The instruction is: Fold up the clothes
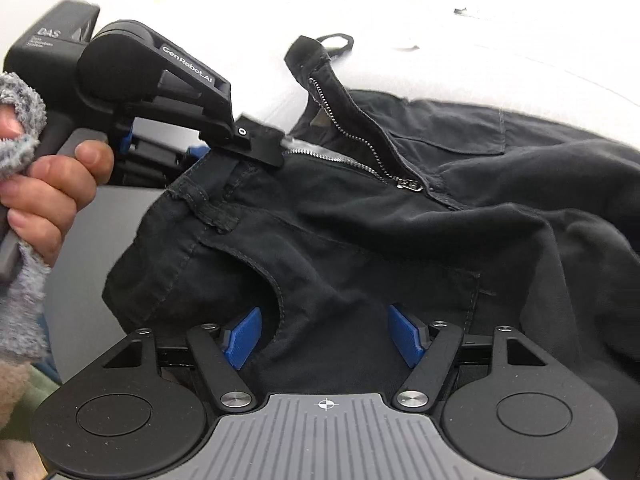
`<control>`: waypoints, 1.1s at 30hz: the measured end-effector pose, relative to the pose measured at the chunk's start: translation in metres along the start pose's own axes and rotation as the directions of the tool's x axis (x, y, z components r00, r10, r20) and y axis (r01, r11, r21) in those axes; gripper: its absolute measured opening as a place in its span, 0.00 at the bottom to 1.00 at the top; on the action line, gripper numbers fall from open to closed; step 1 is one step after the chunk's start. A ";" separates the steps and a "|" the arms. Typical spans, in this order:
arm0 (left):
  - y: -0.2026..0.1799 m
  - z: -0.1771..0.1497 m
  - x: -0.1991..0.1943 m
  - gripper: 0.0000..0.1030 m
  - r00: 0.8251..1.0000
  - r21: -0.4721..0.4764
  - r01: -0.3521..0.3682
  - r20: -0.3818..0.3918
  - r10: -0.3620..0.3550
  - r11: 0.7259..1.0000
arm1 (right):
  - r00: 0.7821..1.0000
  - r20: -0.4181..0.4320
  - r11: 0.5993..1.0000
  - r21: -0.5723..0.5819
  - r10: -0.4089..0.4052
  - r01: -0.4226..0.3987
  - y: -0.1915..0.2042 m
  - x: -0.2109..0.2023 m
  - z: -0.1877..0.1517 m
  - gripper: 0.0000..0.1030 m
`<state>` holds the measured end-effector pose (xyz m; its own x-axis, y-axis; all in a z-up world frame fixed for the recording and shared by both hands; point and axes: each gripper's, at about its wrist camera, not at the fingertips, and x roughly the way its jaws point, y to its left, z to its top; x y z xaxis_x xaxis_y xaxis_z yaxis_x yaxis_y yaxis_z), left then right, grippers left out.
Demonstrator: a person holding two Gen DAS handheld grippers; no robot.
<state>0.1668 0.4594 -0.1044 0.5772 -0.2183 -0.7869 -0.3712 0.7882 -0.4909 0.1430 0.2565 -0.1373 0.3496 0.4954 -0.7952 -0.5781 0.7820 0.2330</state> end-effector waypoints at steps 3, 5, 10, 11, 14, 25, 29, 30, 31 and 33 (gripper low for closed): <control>0.005 0.010 0.006 0.11 1.000 0.019 -0.020 -0.020 0.021 1.000 | 0.999 0.033 1.000 0.012 -0.002 0.002 0.001 -0.002 0.003 0.85; 0.014 0.016 0.010 0.06 0.998 0.040 -0.058 -0.012 0.058 0.998 | 0.999 0.046 1.000 0.016 -0.002 0.001 0.002 -0.004 0.003 0.85; 0.037 0.025 0.035 0.08 0.993 -0.055 -0.009 -0.116 0.003 0.998 | 0.999 0.051 0.999 0.047 0.006 -0.008 0.000 0.006 0.005 0.85; 0.039 0.025 0.037 0.08 0.993 -0.051 -0.020 -0.119 0.014 0.998 | 0.999 0.043 0.998 0.057 0.002 -0.004 -0.001 0.010 0.005 0.85; 0.042 0.023 0.041 0.09 0.992 -0.048 -0.042 -0.123 0.035 0.998 | 1.000 0.017 0.997 0.081 -0.020 0.019 -0.001 0.024 0.007 0.81; 0.069 0.032 0.041 0.09 0.981 -0.204 0.046 -0.177 -0.083 0.978 | 0.963 0.213 0.981 -0.069 -0.165 0.183 0.006 0.031 0.052 0.60; 0.078 0.034 0.044 0.09 0.971 -0.235 0.077 -0.201 -0.126 0.969 | 0.970 0.199 0.958 -0.223 -0.137 0.181 0.013 0.062 0.059 0.56; 0.079 0.035 0.044 0.09 0.970 -0.234 0.080 -0.204 -0.129 0.969 | 0.969 0.202 0.947 -0.259 -0.140 0.191 0.017 0.068 0.059 0.55; 0.080 0.036 0.045 0.10 0.969 -0.231 0.080 -0.208 -0.130 0.970 | 0.968 0.204 0.933 -0.296 -0.149 0.206 0.021 0.073 0.058 0.48; 0.078 0.038 0.047 0.10 0.969 -0.219 0.077 -0.215 -0.125 0.973 | 0.963 0.208 0.897 -0.370 -0.173 0.241 0.030 0.083 0.056 0.36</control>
<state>0.1920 0.5324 -0.1654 0.4489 -0.4335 -0.7814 -0.4763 0.6238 -0.6197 0.1960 0.3422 -0.1649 0.5897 0.4204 -0.6896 -0.7074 0.6808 -0.1898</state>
